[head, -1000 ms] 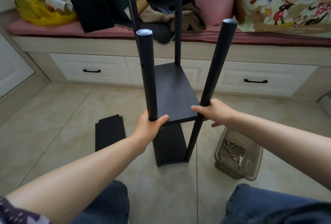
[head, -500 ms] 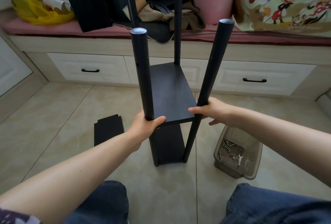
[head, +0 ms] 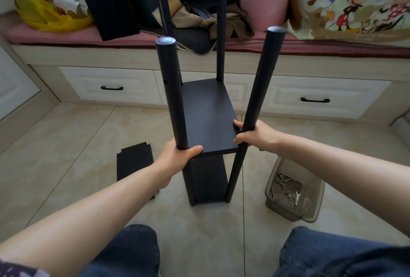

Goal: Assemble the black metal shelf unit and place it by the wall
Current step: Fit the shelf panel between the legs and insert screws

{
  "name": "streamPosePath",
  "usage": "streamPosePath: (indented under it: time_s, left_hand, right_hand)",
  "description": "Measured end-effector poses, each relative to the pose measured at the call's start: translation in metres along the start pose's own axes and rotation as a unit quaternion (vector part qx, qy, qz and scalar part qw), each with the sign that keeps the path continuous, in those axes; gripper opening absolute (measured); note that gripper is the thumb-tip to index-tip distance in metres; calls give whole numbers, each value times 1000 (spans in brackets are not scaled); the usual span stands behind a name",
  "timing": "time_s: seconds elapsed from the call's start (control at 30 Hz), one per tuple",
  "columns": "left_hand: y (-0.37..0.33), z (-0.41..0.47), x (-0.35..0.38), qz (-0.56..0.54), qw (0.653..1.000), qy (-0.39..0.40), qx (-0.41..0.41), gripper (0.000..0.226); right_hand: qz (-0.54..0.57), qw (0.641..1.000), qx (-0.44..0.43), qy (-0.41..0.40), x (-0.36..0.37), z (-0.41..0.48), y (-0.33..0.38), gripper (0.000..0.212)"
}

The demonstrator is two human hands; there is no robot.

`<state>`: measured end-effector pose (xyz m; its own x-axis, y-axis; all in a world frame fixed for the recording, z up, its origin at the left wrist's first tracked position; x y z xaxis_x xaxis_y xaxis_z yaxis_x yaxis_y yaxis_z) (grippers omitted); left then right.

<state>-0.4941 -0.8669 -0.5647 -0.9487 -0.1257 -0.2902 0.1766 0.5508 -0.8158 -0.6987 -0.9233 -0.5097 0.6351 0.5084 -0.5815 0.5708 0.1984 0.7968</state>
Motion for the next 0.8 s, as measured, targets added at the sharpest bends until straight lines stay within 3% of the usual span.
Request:
streamPosePath:
  time_s: [0.13,0.27,0.37,0.47,0.57,0.63,0.67,0.73,0.8]
  left_hand:
    - [1,1,-3,14,1000,8,-12,36]
    - [1,7,-15,32,999,14,-26,40]
    - [1,15,-23,45,998,40,-19,71]
    - [13,36,-35,37,998,30,-31,101]
    - [6,28,-38,11,999,18,-33,82]
    - [7,21,-37,-14,999,-7,-40,61]
    - [10,16,-38,-33,998,-34,-46,63]
    - [24,6,-42,-83,987,-112,-77,93]
    - [45,-11,-37,-98,969,-166,-153,97]
  right_hand:
    - [-4,1000,-6,-4,2,-1,2,48]
    - [28,999,25,28,10,0,-3,65]
    - [61,997,34,46,17,2,-5,72]
    - [53,996,34,65,29,4,-3,48]
    - [31,997,40,65,34,6,-1,24]
    - [23,997,42,61,34,7,0,22]
    - [23,997,44,58,34,7,0,23]
    - [31,997,41,51,33,6,1,20]
    - [42,998,33,43,34,5,2,16]
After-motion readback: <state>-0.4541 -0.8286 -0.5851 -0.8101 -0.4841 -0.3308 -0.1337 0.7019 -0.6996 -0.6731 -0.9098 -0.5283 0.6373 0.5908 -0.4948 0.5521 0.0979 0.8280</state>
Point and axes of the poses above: each hand's wrist, its own z-axis towards the middle knuckle, its own x-axis out of the palm, y = z × x, the point moved 10 cm from there along z, towards the middle knuckle, and after that the axes turned 14 degrees about -x, right-handed, at the moved point
